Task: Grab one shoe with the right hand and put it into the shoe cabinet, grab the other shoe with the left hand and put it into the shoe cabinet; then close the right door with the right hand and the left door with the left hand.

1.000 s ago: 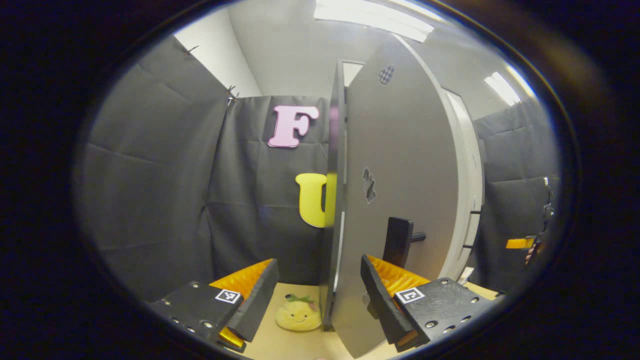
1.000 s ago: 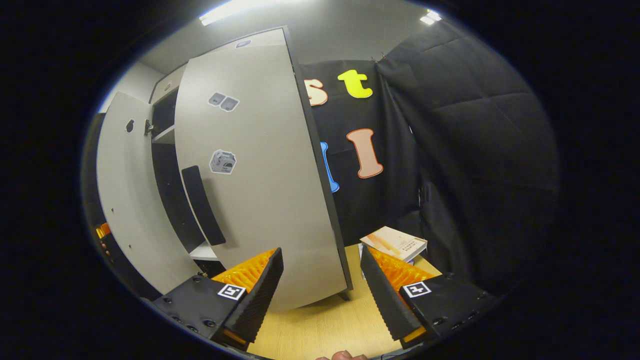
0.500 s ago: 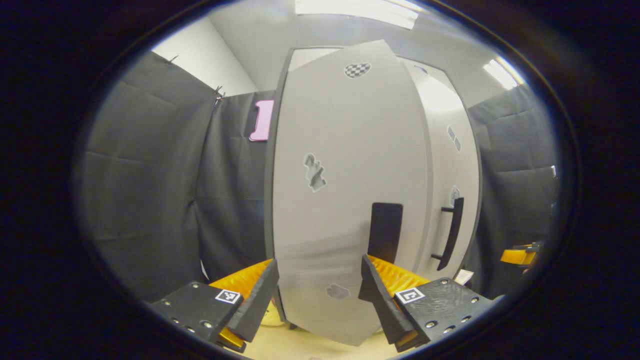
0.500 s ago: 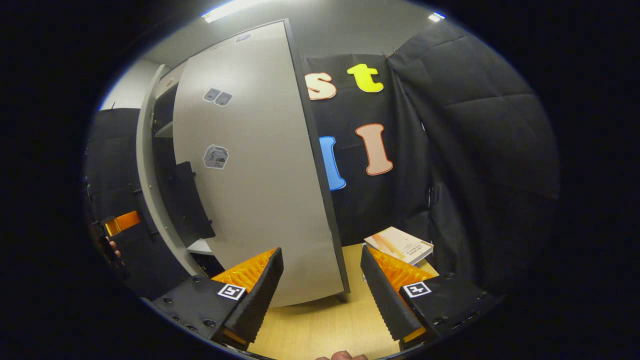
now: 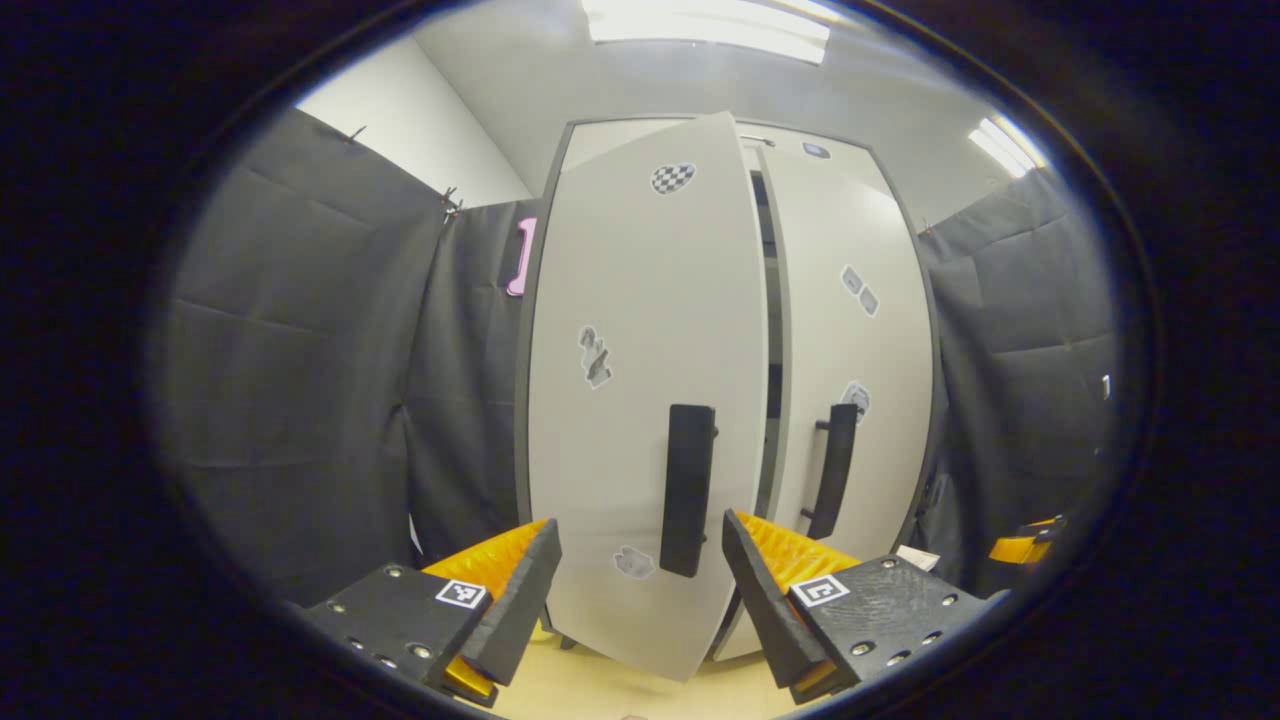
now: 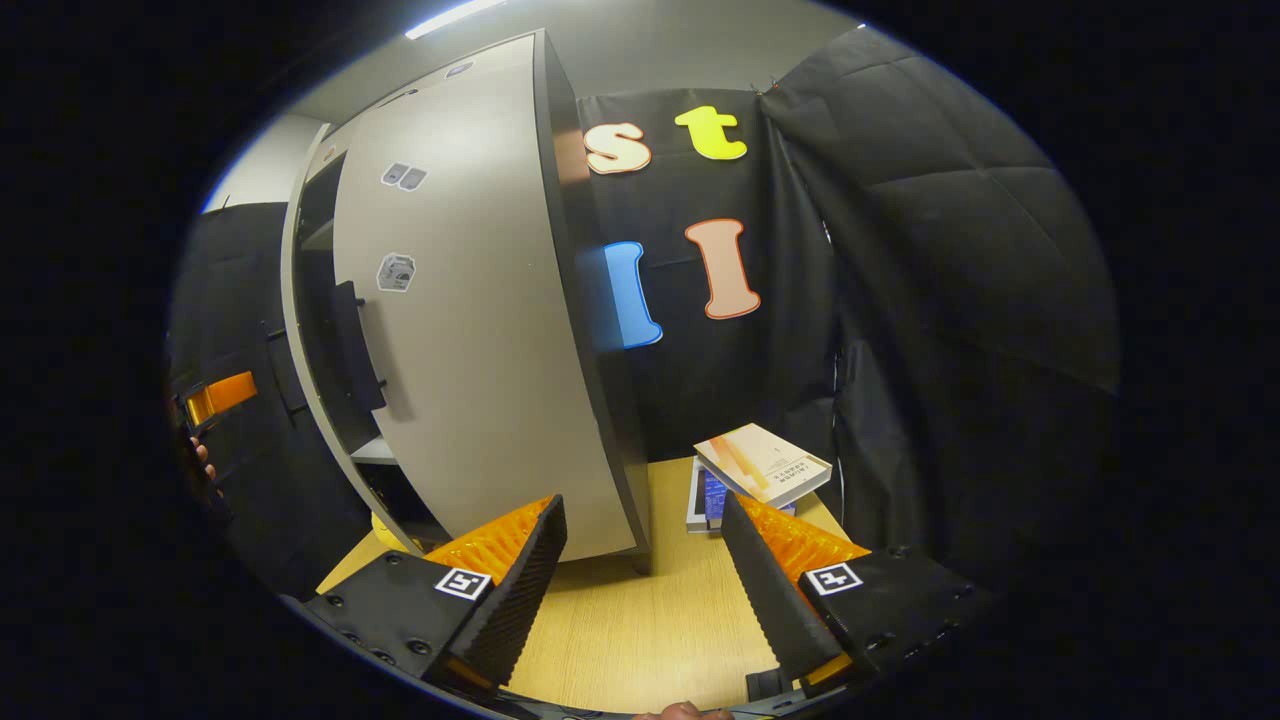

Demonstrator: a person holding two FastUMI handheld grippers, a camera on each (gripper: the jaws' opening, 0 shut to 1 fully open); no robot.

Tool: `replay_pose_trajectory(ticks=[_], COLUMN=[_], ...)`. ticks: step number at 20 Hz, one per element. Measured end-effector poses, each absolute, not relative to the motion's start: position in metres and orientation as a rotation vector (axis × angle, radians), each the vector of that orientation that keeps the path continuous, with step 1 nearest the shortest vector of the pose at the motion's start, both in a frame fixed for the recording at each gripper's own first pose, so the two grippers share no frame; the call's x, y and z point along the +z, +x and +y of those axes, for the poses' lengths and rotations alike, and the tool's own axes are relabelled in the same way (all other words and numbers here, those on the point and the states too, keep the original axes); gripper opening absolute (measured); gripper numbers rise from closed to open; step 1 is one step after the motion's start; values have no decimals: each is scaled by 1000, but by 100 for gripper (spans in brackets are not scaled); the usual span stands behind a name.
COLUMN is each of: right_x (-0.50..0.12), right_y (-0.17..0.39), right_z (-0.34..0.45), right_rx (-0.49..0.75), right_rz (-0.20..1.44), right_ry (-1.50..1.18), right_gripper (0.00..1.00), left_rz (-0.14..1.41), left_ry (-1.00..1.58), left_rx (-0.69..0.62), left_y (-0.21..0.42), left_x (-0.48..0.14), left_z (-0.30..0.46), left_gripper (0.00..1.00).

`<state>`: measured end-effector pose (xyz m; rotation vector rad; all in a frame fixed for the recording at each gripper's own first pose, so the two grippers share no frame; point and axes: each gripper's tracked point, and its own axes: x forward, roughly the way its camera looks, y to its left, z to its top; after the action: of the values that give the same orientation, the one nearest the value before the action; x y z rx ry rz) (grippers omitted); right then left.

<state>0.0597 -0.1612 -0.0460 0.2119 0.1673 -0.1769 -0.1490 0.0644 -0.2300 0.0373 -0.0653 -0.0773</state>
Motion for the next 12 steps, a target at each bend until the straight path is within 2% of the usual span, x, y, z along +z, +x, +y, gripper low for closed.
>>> replay_pose_trajectory(ticks=[6,12], right_x=[-19,6], right_y=[66,64], right_z=[-147,-105], right_rx=[-179,-183], right_rz=[96,25], right_ry=[198,217], right_gripper=[98,98], left_rz=[-56,-44], left_ry=[26,11], left_rx=[-70,-30], left_y=[-196,-218], left_x=[-231,-239], left_z=[83,137], left_gripper=[94,94])
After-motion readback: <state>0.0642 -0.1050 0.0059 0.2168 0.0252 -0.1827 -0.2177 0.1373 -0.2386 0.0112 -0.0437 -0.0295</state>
